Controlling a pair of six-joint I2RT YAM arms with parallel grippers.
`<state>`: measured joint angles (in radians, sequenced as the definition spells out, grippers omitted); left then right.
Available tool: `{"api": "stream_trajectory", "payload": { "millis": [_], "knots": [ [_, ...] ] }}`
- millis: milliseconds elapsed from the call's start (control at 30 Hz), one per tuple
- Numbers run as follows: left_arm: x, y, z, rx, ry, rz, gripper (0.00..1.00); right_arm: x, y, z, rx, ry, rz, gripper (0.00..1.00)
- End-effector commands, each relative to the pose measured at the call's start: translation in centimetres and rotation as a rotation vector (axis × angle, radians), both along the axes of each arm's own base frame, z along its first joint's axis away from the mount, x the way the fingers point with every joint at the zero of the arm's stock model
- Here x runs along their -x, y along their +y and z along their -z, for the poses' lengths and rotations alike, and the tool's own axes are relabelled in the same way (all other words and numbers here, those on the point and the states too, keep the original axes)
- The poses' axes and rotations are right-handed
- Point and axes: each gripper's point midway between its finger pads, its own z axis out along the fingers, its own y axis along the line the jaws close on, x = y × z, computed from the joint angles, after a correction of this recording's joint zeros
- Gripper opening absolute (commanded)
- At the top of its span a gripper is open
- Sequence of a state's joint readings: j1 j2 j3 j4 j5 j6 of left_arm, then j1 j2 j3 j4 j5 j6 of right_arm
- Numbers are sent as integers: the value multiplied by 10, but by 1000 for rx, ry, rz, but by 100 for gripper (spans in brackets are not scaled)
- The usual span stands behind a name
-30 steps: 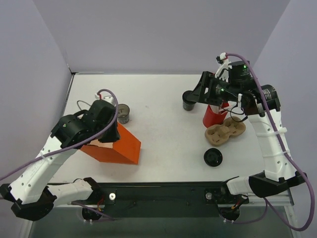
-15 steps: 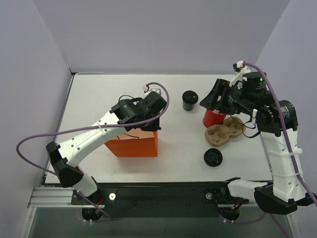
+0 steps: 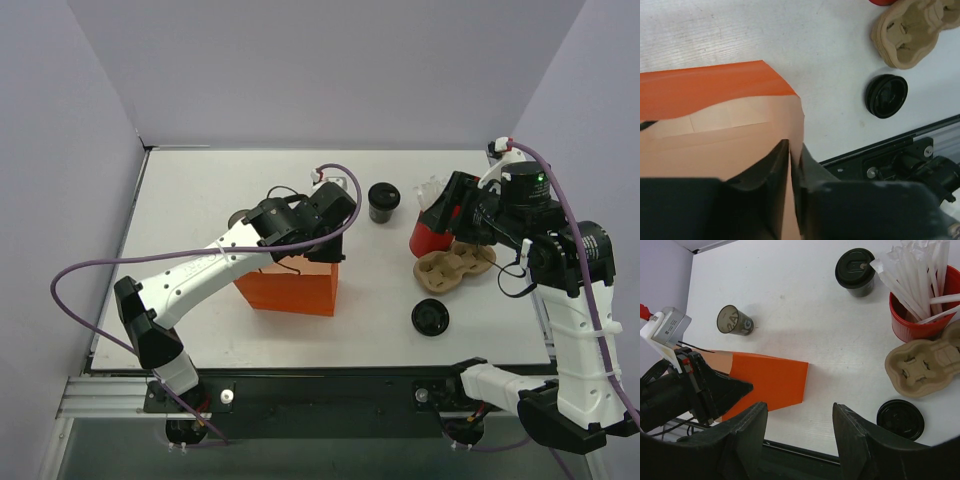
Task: Pack the takeout coffee
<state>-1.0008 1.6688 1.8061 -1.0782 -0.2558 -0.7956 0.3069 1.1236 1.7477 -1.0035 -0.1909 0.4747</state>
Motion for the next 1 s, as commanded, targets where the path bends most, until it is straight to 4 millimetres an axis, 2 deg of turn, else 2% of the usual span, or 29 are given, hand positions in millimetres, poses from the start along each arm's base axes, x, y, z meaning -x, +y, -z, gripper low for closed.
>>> {"api": "stream_trajectory", "payload": {
  "millis": [0,33,133,233,333,400,433,467,500,533,567,600,633,667,700,733,800,867,967],
  "knots": [
    [0,-18,-34,115,-32,35,40,10,-7,8,-15,52,53,55],
    [0,-19,-45,123,-40,38,46,10,-6,9,-18,57,54,55],
    [-6,-15,-72,102,-83,43,55,11,-4,9,-33,63,53,55],
    [-13,-8,-103,75,-135,58,57,9,-5,12,-24,69,55,55],
    [-20,0,-116,51,-186,90,59,6,-7,17,-10,79,67,55],
    [-31,10,-122,36,-225,120,60,4,-5,28,-11,102,62,55],
    [-33,15,-133,67,-248,130,61,5,-4,32,-18,118,74,55],
    [-37,23,-129,43,-249,146,65,4,-7,41,-10,141,95,55],
    [-51,41,-132,40,-253,109,67,5,-9,55,7,180,107,55],
    [-50,55,-140,55,-264,96,69,6,-11,65,22,199,117,55],
    [-54,68,-143,46,-276,80,76,6,-16,73,44,213,136,55],
    [-65,89,-134,8,-269,27,80,6,-25,90,90,248,172,55],
    [-65,105,-147,22,-320,-4,84,3,-33,98,127,259,197,54],
    [-69,120,-148,-1,-352,-27,88,0,-39,106,164,269,211,54],
    [-62,138,-139,-19,-351,-46,95,-6,-49,114,204,283,245,53],
    [-76,155,-146,6,-401,-108,97,-14,-57,124,224,316,276,52],
    [-73,174,-140,39,-434,-143,97,-29,-67,140,231,371,330,51],
    [-74,198,-138,-11,-468,-216,97,-39,-81,150,203,415,443,50],
    [-69,213,-115,-84,-426,-256,97,-52,-98,174,155,477,580,50]
  ]
}}
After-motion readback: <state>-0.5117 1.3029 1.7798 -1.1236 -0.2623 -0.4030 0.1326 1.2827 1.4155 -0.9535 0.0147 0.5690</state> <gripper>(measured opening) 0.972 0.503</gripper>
